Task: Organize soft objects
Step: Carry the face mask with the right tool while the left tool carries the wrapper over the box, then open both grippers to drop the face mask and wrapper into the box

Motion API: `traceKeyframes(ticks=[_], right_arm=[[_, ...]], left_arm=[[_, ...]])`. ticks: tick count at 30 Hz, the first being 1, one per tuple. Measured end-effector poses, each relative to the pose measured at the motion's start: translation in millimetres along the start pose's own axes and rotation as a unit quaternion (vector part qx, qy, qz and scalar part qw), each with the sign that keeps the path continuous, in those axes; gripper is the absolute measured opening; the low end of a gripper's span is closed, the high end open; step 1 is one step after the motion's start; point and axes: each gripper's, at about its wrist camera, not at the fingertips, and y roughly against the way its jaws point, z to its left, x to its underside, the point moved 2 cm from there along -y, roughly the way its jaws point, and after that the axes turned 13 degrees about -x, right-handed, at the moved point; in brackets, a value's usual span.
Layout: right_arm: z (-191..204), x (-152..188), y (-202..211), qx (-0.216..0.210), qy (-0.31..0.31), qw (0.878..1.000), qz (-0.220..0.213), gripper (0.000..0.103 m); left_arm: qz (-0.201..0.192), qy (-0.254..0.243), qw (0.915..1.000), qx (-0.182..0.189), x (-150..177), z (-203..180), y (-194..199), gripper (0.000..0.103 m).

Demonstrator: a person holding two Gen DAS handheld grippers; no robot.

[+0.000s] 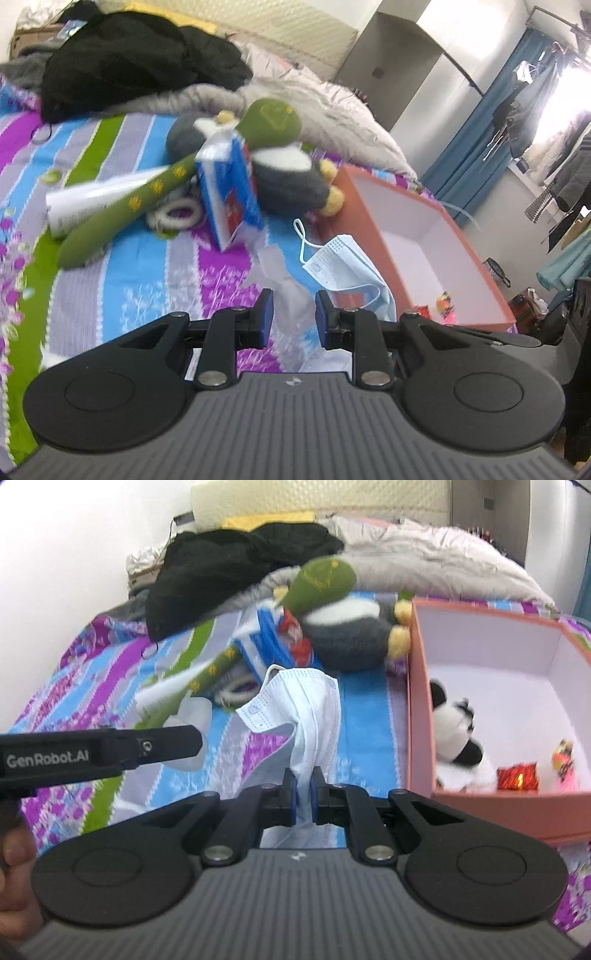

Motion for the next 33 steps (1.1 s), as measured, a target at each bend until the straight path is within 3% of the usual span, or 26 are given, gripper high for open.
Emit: traceKeyframes(ticks=[10,18,26,33], right_arm=[[-22,-52,39,0.01,-0.001,0.999,-0.053,0.011],[-70,-79,66,0.041,-0.017,0.995,-0.086,0.011],[-144,-83,72,0.079,-0.059,0.992,-0.082,0.011],[-219,-67,45,0.108,-0.116,0.987,-0.031,0.011]], left_arm=[[-0.028,-0.029,0.9989,0.022,-49,-45,15,0.028],[-0.036,-0.066,0.996,0.048,-78,-107,4,0.029],[-0.01,-0.104,0.9922,0.068,-91,-176,-47,0.029],[0.041,-0.133,0.9876,0.072,-85,-225,-119,0.029]])
